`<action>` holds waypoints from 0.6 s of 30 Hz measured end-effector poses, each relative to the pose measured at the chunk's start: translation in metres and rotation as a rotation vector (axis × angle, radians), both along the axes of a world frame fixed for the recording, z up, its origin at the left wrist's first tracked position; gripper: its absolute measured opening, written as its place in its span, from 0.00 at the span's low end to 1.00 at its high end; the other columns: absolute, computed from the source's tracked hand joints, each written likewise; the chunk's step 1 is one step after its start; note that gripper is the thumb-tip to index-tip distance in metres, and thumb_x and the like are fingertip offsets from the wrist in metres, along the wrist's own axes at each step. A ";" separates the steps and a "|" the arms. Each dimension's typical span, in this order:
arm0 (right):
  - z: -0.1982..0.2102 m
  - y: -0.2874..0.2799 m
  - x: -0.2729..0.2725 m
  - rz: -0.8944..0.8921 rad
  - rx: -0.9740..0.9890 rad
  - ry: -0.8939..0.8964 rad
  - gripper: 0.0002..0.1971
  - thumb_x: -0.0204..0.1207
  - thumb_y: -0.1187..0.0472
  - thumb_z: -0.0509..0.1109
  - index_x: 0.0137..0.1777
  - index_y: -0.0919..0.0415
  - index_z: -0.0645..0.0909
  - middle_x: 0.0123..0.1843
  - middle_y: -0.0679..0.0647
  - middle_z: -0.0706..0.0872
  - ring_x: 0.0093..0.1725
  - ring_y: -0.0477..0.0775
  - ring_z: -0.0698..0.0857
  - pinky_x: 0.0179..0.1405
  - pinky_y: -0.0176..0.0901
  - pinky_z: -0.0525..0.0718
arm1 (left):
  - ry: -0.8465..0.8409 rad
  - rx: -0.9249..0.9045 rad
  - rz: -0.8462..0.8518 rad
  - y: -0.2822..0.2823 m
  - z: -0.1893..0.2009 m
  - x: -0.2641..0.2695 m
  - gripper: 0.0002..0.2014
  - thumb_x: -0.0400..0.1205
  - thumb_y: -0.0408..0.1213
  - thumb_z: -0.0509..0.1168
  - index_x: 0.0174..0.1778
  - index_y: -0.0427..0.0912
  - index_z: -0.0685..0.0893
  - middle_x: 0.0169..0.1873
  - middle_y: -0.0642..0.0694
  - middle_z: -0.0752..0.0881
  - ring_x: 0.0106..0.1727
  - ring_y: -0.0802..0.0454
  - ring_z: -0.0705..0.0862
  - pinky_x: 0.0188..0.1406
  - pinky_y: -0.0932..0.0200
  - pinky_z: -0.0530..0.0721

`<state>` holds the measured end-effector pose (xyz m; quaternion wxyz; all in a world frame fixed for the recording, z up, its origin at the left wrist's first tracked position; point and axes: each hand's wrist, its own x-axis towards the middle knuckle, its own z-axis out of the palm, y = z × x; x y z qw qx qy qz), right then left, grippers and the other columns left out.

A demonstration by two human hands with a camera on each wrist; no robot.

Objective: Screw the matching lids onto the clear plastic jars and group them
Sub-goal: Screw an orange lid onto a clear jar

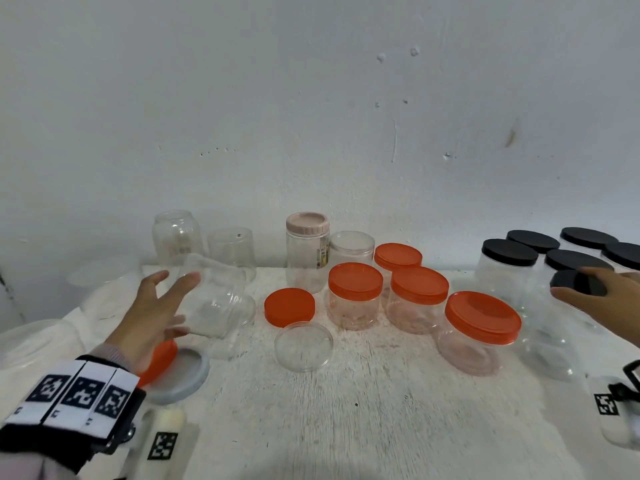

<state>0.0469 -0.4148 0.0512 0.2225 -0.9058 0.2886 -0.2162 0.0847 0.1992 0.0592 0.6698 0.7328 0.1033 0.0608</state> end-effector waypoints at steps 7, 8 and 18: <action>0.016 0.016 0.009 -0.017 -0.041 0.172 0.20 0.69 0.43 0.72 0.55 0.54 0.83 0.56 0.66 0.81 0.56 0.71 0.78 0.60 0.68 0.78 | 0.120 -0.349 -0.125 -0.002 -0.011 -0.006 0.40 0.58 0.57 0.73 0.69 0.59 0.71 0.58 0.39 0.74 0.49 0.38 0.80 0.43 0.42 0.86; 0.022 0.028 0.008 -0.009 -0.048 0.188 0.16 0.69 0.44 0.72 0.49 0.54 0.82 0.56 0.67 0.81 0.56 0.71 0.78 0.61 0.68 0.77 | 0.135 -0.383 -0.143 -0.002 -0.013 -0.007 0.39 0.59 0.56 0.73 0.68 0.62 0.71 0.57 0.38 0.73 0.50 0.36 0.80 0.42 0.41 0.87; 0.055 0.248 0.027 0.497 -0.199 0.026 0.24 0.75 0.51 0.70 0.71 0.54 0.76 0.68 0.58 0.72 0.70 0.61 0.65 0.66 0.54 0.68 | 0.191 -0.585 -0.273 -0.007 -0.019 -0.021 0.35 0.49 0.52 0.85 0.51 0.61 0.80 0.54 0.37 0.74 0.42 0.33 0.85 0.41 0.37 0.86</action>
